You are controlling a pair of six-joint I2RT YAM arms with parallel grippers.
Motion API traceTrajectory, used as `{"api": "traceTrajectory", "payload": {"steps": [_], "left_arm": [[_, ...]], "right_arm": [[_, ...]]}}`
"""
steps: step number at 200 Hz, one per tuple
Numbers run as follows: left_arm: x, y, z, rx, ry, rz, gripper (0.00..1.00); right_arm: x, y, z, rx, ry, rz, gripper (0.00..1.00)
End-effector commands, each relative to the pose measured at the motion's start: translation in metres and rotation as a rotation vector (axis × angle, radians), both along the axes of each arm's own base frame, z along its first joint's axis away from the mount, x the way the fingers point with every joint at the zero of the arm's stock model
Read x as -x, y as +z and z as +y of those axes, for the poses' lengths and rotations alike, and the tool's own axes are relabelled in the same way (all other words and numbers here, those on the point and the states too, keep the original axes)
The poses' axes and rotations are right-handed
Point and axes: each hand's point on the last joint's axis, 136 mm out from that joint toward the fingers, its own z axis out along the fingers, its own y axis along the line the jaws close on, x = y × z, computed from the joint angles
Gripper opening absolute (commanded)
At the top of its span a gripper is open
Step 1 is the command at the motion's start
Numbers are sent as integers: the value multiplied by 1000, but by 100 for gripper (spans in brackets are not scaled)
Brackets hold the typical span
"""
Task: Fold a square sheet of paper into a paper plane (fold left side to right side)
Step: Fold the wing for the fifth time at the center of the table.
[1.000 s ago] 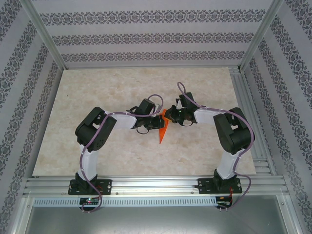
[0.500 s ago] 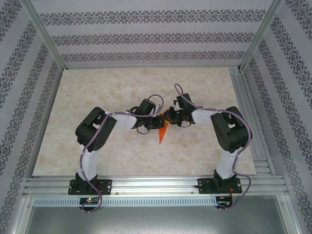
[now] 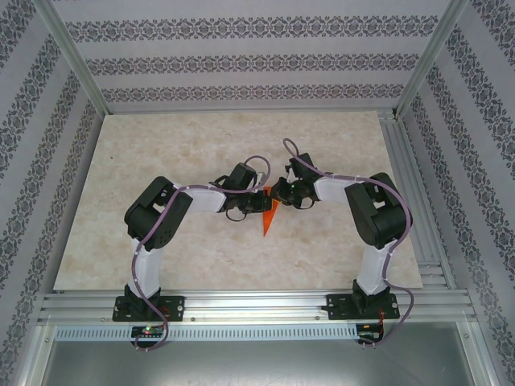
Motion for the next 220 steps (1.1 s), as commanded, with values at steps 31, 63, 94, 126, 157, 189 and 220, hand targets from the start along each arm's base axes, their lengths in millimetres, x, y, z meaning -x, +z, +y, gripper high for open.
{"api": "traceTrajectory", "payload": {"steps": [31,63,94,126,157,189,220], "left_arm": [[18,-46,21,-143,11,71,8],[20,-49,22,-151,7,77,8],[21,-49,22,-150,5,75,8],[20,-49,21,-148,5,74,8],[21,-49,22,-150,4,75,8],[21,-49,22,-150,3,76,8],[21,-48,21,-149,1,75,8]], "right_arm": [[-17,-17,-21,108,2,-35,15],[-29,-10,-30,113,-7,-57,15],[-41,-11,-38,134,-11,-59,15],[-52,-14,-46,149,-18,-55,15],[-64,-14,-53,167,-25,-60,15],[-77,-15,-63,196,-36,-65,15],[-89,-17,-74,199,-52,-62,16]]}}
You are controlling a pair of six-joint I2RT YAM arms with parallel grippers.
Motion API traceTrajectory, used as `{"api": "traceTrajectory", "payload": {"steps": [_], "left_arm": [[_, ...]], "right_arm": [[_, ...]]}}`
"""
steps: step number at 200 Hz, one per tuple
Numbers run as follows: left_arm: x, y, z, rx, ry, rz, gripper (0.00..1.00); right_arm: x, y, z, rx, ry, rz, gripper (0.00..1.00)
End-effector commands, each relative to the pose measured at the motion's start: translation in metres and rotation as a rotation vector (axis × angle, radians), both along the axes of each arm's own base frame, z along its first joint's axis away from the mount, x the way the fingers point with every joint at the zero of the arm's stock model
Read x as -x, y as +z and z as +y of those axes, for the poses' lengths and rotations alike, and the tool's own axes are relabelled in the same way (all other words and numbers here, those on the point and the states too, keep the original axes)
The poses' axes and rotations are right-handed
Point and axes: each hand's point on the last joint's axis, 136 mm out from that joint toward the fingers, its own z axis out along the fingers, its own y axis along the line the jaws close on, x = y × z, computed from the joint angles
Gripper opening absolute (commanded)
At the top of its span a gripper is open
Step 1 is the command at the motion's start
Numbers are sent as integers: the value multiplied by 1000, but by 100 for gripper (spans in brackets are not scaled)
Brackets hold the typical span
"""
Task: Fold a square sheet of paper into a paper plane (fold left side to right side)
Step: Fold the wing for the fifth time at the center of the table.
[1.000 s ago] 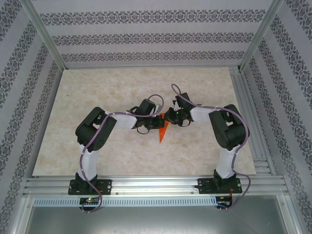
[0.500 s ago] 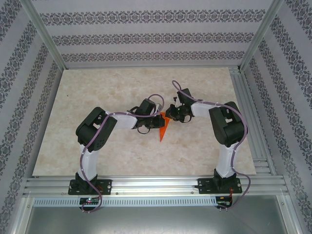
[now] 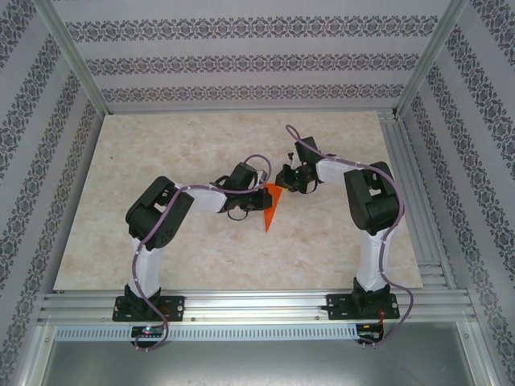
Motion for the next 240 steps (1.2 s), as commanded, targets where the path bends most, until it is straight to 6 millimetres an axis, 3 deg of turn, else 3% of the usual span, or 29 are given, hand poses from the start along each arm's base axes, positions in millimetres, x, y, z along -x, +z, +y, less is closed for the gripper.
{"api": "traceTrajectory", "payload": {"steps": [1,37,61,84,111,138,155,204,240], "left_arm": [[33,-49,23,-145,-19,135,8],[32,-48,22,-141,-18,133,8],[31,-46,21,-136,-20,130,8],[31,-44,19,-133,-22,125,8],[31,-43,19,-134,-24,122,8],[32,-41,18,-130,-27,118,8],[32,-40,17,-128,-29,117,8],[32,-30,15,-112,-37,94,9],[35,-7,12,-51,-44,52,10]], "right_arm": [[-36,-16,-46,133,-93,-64,16],[-48,-14,-57,141,-102,-63,16],[-48,18,-59,115,-108,-125,16],[-34,50,-51,41,-98,-161,16],[-10,61,-25,-73,-72,-145,16],[9,49,12,-127,-10,-94,16],[13,33,24,-121,-6,-64,16],[15,-15,17,-56,-53,28,16],[27,-34,6,11,-50,75,16]]}}
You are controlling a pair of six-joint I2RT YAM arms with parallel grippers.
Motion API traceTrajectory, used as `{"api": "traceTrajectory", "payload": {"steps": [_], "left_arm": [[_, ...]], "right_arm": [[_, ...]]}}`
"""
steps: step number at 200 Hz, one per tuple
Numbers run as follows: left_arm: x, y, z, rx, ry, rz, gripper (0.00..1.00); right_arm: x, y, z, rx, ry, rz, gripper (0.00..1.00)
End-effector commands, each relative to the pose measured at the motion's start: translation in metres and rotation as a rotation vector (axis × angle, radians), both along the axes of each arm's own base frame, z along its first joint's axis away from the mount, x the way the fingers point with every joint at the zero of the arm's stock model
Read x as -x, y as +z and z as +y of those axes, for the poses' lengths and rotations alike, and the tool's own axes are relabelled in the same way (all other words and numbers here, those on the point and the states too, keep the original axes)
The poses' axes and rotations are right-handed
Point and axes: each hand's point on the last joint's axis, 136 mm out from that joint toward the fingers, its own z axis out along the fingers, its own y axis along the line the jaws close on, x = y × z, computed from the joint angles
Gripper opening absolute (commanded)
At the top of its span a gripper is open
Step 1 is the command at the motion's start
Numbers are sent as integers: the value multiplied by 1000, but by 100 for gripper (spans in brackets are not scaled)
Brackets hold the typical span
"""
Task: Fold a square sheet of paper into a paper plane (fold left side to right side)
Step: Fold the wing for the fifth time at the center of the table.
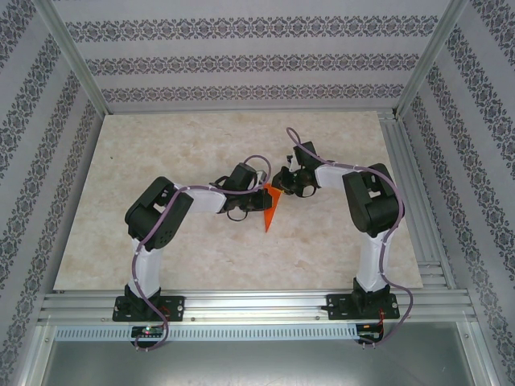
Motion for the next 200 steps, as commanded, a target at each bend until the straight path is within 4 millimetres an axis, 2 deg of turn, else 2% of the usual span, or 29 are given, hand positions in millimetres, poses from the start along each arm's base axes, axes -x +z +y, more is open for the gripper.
{"api": "traceTrajectory", "payload": {"steps": [1,50,74,152,200], "left_arm": [[32,-7,10,-47,-41,53,10],[46,43,2,30,-84,-21,13],[55,56,-6,42,-108,-38,13],[66,35,-23,8,-167,17,12],[82,17,-12,-35,-162,59,12]], "right_arm": [[13,-35,-17,105,-22,68,16],[17,-39,-16,108,-9,74,16],[17,-38,-15,109,-5,72,16],[18,-39,-17,127,1,77,16],[16,-39,-17,131,4,77,16]]}}
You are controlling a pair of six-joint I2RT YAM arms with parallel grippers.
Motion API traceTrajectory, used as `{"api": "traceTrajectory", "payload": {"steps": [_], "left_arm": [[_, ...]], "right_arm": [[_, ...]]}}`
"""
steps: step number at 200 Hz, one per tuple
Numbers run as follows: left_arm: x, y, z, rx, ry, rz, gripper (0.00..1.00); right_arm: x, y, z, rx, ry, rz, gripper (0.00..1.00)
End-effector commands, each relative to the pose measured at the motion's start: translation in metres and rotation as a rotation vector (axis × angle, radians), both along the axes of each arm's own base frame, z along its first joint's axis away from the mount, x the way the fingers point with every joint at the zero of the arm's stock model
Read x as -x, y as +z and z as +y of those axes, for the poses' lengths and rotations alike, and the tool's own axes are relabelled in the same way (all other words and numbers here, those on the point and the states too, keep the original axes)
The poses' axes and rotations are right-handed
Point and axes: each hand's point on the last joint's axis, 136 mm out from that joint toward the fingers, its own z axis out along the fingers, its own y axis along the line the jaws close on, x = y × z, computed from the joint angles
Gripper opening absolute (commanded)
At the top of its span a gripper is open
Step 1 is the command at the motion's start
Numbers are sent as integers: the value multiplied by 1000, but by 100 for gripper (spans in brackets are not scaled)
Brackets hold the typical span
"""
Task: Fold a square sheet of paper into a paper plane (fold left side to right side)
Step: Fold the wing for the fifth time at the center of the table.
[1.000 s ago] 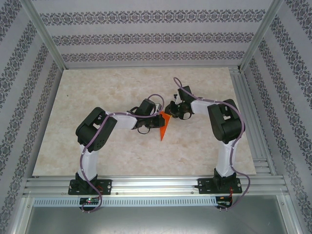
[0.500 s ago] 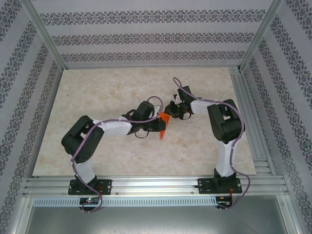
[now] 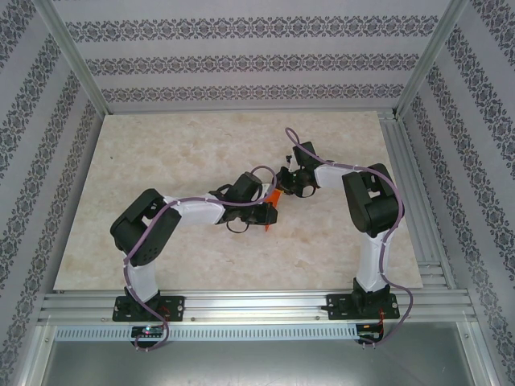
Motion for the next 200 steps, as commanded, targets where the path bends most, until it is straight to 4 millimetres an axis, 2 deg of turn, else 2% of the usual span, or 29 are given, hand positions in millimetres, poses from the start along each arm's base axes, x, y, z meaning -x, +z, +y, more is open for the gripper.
{"api": "traceTrajectory", "payload": {"steps": [1,108,200], "left_arm": [[13,-12,5,-36,-28,19,13],[24,-30,15,-70,-20,54,12],[26,-36,13,-69,-25,67,12]], "right_arm": [[16,-38,-16,121,-9,83,16],[17,-40,-19,141,-5,88,16],[17,-40,-20,144,-1,89,16]]}}
